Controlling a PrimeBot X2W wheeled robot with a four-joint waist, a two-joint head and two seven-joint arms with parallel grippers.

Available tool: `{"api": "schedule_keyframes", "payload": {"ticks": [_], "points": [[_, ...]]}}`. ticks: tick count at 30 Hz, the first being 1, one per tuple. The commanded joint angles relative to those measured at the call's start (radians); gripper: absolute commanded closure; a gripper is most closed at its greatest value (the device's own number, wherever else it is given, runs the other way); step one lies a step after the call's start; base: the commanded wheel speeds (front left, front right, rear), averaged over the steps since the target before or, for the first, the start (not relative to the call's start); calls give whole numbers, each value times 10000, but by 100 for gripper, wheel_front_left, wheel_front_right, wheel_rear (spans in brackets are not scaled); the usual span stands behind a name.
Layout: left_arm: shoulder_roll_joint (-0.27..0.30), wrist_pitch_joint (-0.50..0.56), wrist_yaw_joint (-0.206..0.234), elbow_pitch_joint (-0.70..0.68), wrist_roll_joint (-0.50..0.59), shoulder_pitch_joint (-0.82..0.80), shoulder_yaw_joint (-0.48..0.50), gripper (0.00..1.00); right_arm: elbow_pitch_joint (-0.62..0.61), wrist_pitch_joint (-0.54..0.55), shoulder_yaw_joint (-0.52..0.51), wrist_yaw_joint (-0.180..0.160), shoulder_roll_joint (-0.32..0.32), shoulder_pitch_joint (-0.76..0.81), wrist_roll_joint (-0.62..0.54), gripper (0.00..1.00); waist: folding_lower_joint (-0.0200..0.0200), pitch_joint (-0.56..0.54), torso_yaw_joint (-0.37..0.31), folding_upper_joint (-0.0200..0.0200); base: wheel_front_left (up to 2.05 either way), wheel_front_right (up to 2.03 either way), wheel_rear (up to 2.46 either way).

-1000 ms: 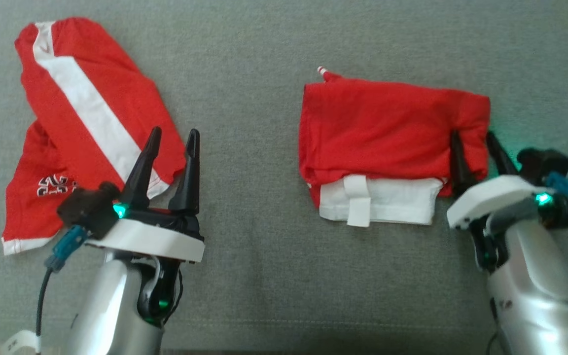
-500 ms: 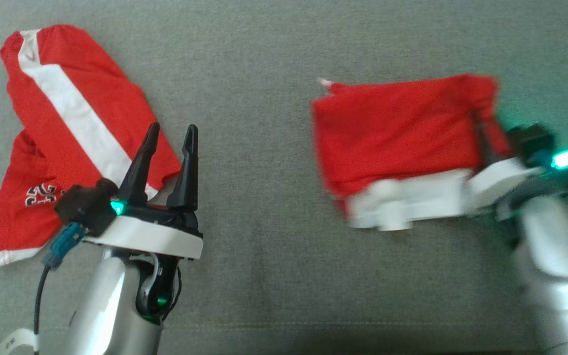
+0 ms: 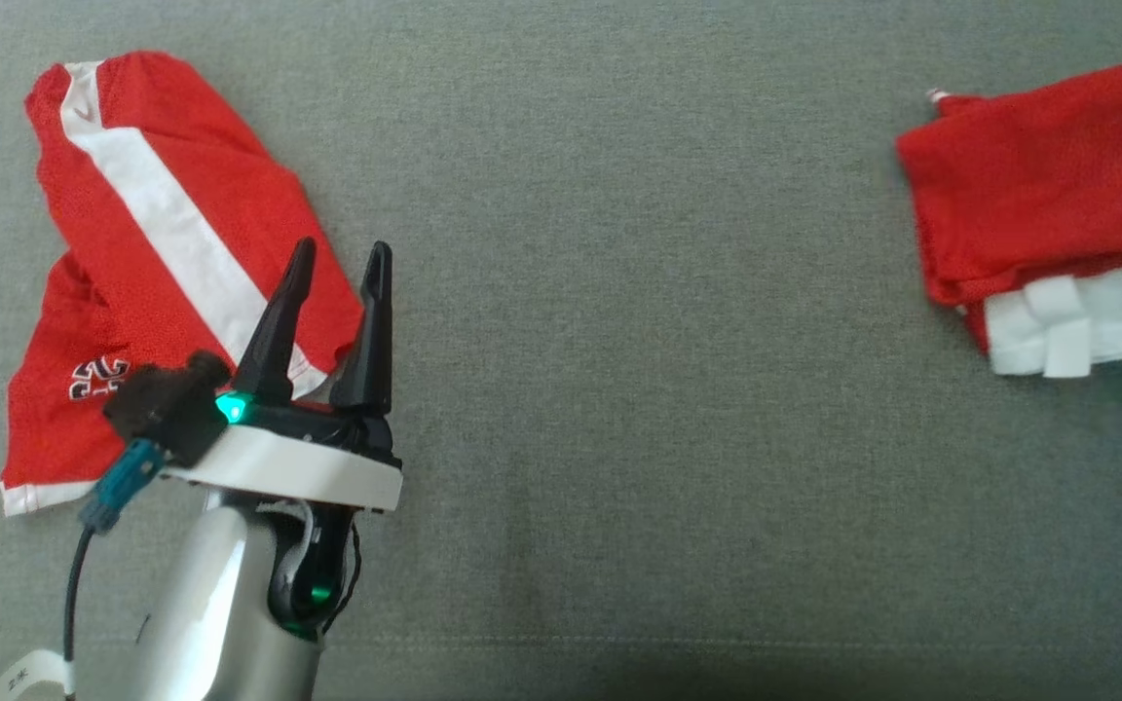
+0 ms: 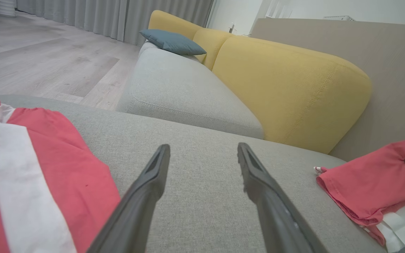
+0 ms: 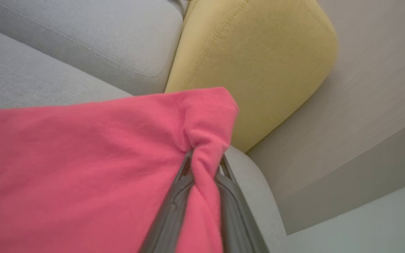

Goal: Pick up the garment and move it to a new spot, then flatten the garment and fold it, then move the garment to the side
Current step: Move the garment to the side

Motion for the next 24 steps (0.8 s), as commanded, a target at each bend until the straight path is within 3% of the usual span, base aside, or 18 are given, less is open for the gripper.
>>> {"api": "schedule_keyframes", "payload": {"ticks": [1,12,13,14,15,16,24], "points": [[99,-51,-61,-356,-35,-175,333,0,-470,22,-143,-9,-316,-133,-125,100,-1,33,34,0,0,0,0],[98,-51,-61,-436,23,-237,274,0,-1357,-9,-356,-9,-13,66,-45,100,-1,360,-9,0,0,0,0],[98,-51,-61,-438,42,-248,270,0,-1417,-17,-358,-9,27,61,20,83,-1,387,-23,0,0,0,0],[98,-51,-61,-438,61,-259,266,0,-1462,-11,-386,-9,90,53,105,55,-1,407,-36,0,0,0,0],[98,-51,-61,-436,80,-267,263,0,-1518,-19,-439,-9,180,41,209,5,-1,418,-53,0,0,0,0],[98,-51,-61,-429,96,-274,265,0,-1556,25,-534,-9,289,22,317,0,-1,418,-72,0,0,0,0],[98,-51,-61,-299,145,-275,300,0,-1967,-178,-158,-9,949,21,454,0,-1,-48,-210,0,0,0,0]]}}
